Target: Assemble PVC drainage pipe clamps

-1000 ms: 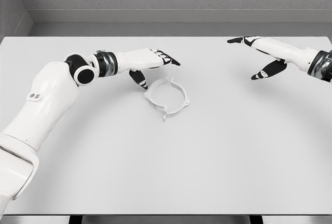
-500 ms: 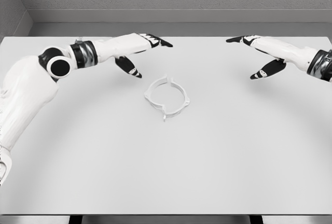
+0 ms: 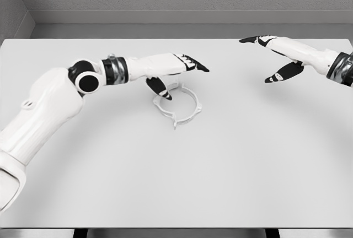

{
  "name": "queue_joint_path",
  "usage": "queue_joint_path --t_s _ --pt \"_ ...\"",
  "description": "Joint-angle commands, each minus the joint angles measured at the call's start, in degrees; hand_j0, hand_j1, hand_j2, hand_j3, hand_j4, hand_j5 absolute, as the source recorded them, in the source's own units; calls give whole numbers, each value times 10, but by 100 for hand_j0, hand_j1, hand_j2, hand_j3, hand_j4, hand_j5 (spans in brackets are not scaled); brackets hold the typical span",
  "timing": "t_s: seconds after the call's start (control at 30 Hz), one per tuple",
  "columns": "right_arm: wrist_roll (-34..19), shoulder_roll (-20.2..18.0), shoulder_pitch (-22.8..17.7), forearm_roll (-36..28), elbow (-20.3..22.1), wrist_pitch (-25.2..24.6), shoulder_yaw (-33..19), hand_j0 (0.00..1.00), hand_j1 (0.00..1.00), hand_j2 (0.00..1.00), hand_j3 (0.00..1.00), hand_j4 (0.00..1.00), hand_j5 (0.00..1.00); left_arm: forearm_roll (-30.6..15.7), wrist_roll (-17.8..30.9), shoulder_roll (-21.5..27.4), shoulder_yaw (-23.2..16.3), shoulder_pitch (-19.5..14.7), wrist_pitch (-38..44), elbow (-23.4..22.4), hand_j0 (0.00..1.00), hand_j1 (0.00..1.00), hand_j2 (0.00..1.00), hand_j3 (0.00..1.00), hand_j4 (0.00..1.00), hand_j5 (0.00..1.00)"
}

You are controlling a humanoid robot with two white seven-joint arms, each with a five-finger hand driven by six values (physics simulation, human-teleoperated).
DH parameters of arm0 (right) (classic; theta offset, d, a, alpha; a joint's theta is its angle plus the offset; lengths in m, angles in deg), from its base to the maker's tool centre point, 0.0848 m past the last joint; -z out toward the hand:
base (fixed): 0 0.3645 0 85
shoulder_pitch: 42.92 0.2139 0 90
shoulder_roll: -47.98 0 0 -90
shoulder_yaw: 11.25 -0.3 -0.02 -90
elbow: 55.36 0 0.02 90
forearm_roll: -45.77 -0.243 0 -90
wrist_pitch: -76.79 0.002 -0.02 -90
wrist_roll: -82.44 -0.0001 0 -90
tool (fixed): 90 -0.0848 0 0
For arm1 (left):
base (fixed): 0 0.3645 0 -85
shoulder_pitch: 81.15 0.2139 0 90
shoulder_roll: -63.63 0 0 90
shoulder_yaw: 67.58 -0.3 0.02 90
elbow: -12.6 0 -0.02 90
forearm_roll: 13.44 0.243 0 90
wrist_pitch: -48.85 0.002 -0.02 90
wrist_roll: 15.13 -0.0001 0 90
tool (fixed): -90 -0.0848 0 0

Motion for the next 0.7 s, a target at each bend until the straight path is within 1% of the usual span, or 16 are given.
queue_joint_path --t_s 0.0,0.07,0.13,0.67 --pt "0 -1 0 -5 0 -2 0 100 100 100 100 100 100 -5 0 3 -9 0 1 24 100 100 100 100 100 100" --pt "0 -1 -2 -5 0 -2 0 100 100 100 100 100 100 -5 0 17 -9 0 1 27 100 100 100 100 100 100" --pt "0 -1 -2 -5 0 -2 0 100 100 100 100 100 100 -5 0 17 -9 1 1 35 100 100 100 100 100 100" --pt "0 -1 1 -5 -1 -2 -4 100 100 100 100 100 100 -4 1 26 -18 10 1 35 100 100 100 100 100 100"
